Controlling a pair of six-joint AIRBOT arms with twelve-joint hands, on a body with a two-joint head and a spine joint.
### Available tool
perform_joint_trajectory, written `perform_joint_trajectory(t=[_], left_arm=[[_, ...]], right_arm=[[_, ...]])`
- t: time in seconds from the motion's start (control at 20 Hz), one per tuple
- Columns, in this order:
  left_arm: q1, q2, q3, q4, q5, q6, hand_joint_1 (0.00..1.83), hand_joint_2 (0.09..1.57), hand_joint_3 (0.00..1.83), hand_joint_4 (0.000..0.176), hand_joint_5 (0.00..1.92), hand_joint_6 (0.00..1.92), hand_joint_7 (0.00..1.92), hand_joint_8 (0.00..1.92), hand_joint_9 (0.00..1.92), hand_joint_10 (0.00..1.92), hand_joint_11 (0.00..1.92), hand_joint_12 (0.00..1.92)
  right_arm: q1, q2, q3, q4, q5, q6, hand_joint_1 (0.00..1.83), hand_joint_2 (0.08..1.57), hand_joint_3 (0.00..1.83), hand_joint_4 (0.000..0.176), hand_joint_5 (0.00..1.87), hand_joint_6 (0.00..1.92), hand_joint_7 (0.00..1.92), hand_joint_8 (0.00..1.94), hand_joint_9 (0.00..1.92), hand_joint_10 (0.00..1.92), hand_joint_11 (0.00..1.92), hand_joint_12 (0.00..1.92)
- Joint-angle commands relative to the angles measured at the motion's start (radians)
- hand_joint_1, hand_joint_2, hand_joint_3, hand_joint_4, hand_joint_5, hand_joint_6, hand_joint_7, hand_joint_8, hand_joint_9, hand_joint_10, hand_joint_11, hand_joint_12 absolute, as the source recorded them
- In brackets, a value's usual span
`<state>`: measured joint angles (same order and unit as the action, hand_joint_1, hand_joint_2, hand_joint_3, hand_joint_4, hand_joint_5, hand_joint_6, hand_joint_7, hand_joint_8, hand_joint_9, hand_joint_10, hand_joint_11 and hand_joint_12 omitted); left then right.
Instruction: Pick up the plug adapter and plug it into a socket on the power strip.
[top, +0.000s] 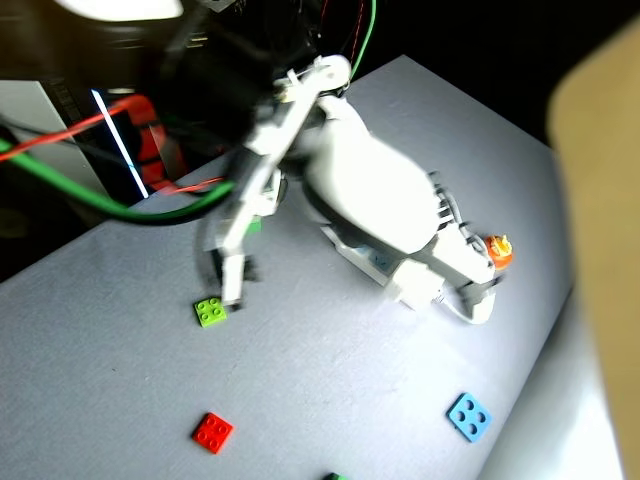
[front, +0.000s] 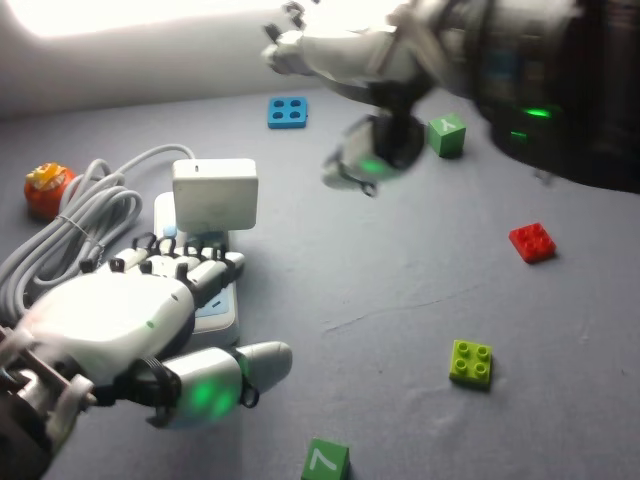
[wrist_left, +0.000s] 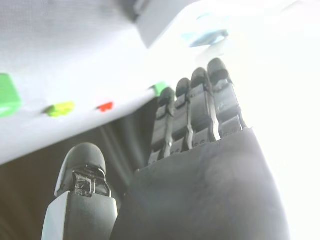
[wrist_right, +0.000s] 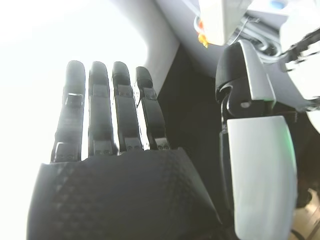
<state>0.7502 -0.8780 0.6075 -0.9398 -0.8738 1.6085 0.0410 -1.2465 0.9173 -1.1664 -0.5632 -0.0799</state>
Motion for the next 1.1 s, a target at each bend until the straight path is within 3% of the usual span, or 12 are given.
perform_joint_trajectory(t=[0.0,0.15,0.3,0.35,0.4,0.45,0.5,0.6,0.7,0.85,0.95,1.05], left_arm=[[-0.020,0.021,-0.004,0.052,-0.018,-0.009,0.00,1.21,0.00,0.000,0.15,0.00,0.17,0.01,0.17,0.01,0.00,0.40],[-0.064,0.064,-0.003,0.052,0.066,-0.009,0.00,1.21,0.00,0.000,0.19,0.01,0.26,0.01,0.25,0.01,0.00,0.56],[-0.119,0.094,0.010,0.052,0.156,-0.009,0.01,1.20,0.00,0.000,0.50,0.04,0.62,0.06,0.57,0.09,0.10,0.88],[-0.136,0.103,0.015,0.052,0.187,-0.009,0.05,1.20,0.00,0.000,0.45,0.29,0.47,0.59,0.33,0.90,0.07,1.30],[-0.148,0.109,0.018,0.052,0.203,-0.009,0.07,1.19,0.00,0.000,0.14,1.16,0.22,1.32,0.19,1.43,0.01,1.63],[-0.168,0.120,0.020,0.052,0.225,-0.006,0.13,1.18,0.00,0.000,0.03,1.64,0.12,1.72,0.13,1.80,0.05,1.86],[-0.184,0.128,0.021,0.052,0.239,-0.003,0.16,1.18,0.00,0.000,0.00,1.86,0.07,1.88,0.15,1.90,0.15,1.91],[-0.234,0.139,0.032,0.052,0.317,0.000,0.17,1.19,0.00,0.000,0.00,1.92,0.06,1.92,0.16,1.92,0.18,1.92],[-0.288,0.139,0.047,0.052,0.393,0.034,0.18,1.20,0.00,0.000,0.15,1.92,0.17,1.92,0.25,1.92,0.30,1.92],[-0.365,0.130,0.066,0.052,0.431,0.087,0.13,1.22,0.00,0.000,0.44,1.92,0.56,1.92,0.63,1.92,0.78,1.92],[-0.393,0.130,0.068,0.052,0.440,0.096,0.08,1.26,0.01,0.000,0.84,1.62,0.97,1.77,1.03,1.89,1.13,1.92],[-0.408,0.127,0.061,0.052,0.433,0.096,0.19,1.30,0.00,0.000,1.14,1.89,1.25,1.91,1.29,1.92,1.38,1.92]], right_arm=[[0.007,0.039,-0.040,-0.001,0.029,-0.005,0.64,1.05,0.00,0.000,0.23,0.00,0.27,0.00,0.25,0.00,0.00,0.73],[-0.011,0.135,-0.130,0.023,0.017,-0.022,0.64,0.98,0.00,0.000,0.29,0.01,0.35,0.01,0.36,0.03,0.00,1.00],[-0.005,0.197,-0.179,0.100,0.013,-0.091,0.64,0.99,0.00,0.000,0.41,0.04,0.52,0.06,0.53,0.10,0.03,1.24],[0.002,0.215,-0.192,0.103,0.029,-0.091,0.66,0.97,0.00,0.000,0.49,0.07,0.57,0.19,0.54,0.37,0.09,1.32],[0.005,0.226,-0.202,0.103,0.045,-0.091,0.69,0.96,0.00,0.000,0.53,0.11,0.54,0.38,0.44,0.74,0.11,1.39],[0.007,0.242,-0.218,0.103,0.065,-0.081,0.70,0.94,0.00,0.000,0.43,0.52,0.35,0.92,0.35,1.10,0.16,1.51],[0.004,0.255,-0.229,0.103,0.085,-0.078,0.68,0.94,0.00,0.000,0.29,1.04,0.20,1.38,0.26,1.44,0.20,1.64],[-0.019,0.284,-0.258,0.103,0.110,-0.074,0.63,0.93,0.00,0.000,0.18,1.62,0.13,1.83,0.20,1.87,0.23,1.90],[-0.038,0.307,-0.270,0.103,0.122,-0.071,0.62,0.92,0.00,0.000,0.11,1.84,0.11,1.94,0.24,1.92,0.19,1.92],[-0.049,0.345,-0.274,0.103,0.140,-0.058,0.66,0.92,0.00,0.000,0.15,1.92,0.19,1.94,0.36,1.92,0.52,1.92],[-0.067,0.366,-0.275,0.103,0.144,-0.054,0.62,0.96,0.01,0.000,0.37,1.92,0.41,1.94,0.53,1.92,0.70,1.92],[-0.087,0.389,-0.277,0.103,0.159,-0.058,0.56,1.04,0.01,0.002,0.57,1.92,0.62,1.94,0.70,1.92,0.82,1.92]])
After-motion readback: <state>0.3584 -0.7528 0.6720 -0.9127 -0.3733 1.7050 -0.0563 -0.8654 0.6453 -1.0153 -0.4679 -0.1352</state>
